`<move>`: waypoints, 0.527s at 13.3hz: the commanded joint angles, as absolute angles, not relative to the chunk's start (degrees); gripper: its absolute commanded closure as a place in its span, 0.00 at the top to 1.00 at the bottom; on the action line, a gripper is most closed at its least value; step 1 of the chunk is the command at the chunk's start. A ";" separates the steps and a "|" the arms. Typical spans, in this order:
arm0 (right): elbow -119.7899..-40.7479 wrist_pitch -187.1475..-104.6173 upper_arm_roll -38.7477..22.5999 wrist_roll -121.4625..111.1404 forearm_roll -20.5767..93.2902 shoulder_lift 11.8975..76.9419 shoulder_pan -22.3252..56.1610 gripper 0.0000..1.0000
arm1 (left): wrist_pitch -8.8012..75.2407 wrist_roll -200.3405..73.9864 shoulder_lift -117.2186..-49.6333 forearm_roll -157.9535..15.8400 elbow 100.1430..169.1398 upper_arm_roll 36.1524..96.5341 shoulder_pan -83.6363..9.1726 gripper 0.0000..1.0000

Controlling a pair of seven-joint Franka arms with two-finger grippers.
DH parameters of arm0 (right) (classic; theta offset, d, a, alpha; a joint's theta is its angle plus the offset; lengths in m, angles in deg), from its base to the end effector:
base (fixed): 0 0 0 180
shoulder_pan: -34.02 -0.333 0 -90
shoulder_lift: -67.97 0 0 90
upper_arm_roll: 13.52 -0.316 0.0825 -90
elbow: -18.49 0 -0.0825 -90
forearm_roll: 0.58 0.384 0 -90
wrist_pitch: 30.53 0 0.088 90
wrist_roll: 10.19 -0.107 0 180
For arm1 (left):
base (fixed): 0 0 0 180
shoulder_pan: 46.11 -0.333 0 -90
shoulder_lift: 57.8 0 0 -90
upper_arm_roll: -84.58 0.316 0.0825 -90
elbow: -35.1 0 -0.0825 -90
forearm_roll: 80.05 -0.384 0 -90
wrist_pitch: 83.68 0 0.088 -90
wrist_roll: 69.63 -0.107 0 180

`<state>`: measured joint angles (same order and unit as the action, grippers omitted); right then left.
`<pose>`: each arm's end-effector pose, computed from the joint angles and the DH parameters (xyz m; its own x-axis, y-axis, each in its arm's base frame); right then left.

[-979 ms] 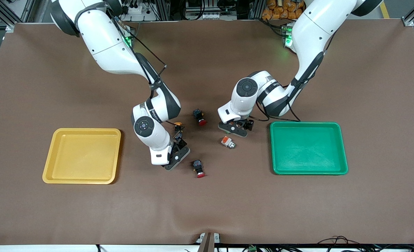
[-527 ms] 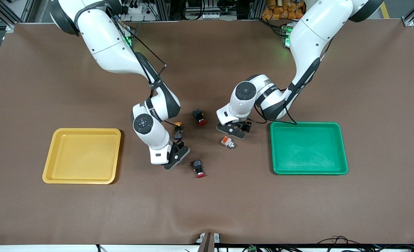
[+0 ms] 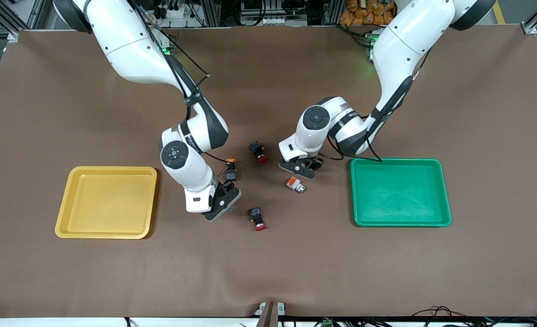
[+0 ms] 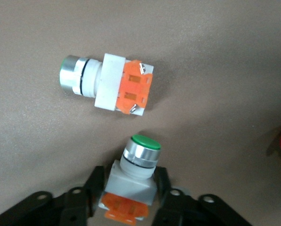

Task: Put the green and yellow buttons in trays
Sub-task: 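Grasp a green button with the left gripper while the right gripper grasps a yellow button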

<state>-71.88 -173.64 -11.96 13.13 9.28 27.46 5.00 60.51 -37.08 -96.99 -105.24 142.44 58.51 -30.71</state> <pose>0.6388 0.3343 0.2449 0.7012 0.6738 0.2330 0.6964 -0.7173 -0.0216 0.4853 -0.4143 0.1801 0.9155 -0.3994 0.0481 -0.4013 -0.9150 0.0407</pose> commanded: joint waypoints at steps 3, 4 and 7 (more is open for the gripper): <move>-74.41 -170.63 -12.47 13.45 9.35 31.93 7.30 0.00 | 58.19 -35.27 -95.34 -106.15 141.80 58.39 -31.60 0.00; -74.41 -170.10 -12.38 13.19 9.27 32.55 7.30 0.00 | 55.48 -34.74 -94.29 -106.24 141.63 58.30 -32.13 0.00; -74.15 -170.01 -11.94 13.10 9.27 32.90 7.56 0.00 | 48.79 -34.82 -89.38 -104.66 141.72 58.21 -32.74 0.00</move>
<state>-72.24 -170.45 -11.61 13.14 9.28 30.71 7.07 53.28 -36.02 -94.40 -105.20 140.77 58.54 -32.32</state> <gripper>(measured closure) 0.665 0.573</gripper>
